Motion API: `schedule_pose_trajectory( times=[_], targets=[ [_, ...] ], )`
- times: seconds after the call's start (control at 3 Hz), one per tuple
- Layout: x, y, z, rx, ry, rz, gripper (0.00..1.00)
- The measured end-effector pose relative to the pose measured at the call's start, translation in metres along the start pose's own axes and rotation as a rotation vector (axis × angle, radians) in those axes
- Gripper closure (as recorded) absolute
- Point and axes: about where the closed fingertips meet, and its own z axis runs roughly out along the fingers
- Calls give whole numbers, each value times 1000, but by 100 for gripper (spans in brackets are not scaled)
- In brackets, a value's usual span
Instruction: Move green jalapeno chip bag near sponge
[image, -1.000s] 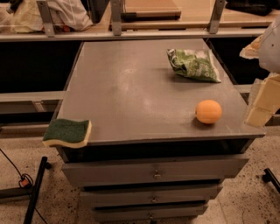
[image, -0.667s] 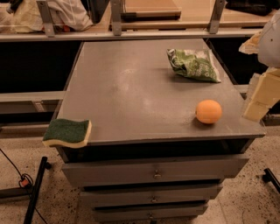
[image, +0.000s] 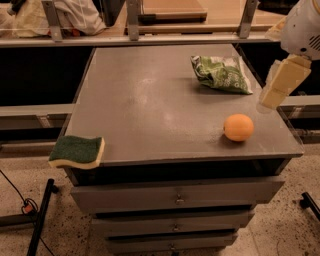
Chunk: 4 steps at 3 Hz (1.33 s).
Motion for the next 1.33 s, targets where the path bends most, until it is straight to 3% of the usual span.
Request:
schedule_pose_trajectory(
  times=[0.67, 1.0, 1.33],
  targets=[
    [6, -75, 40, 115, -127, 136, 0],
    [7, -103, 73, 176, -199, 179, 0],
    [2, -133, 110, 206, -284, 232, 0]
  ],
)
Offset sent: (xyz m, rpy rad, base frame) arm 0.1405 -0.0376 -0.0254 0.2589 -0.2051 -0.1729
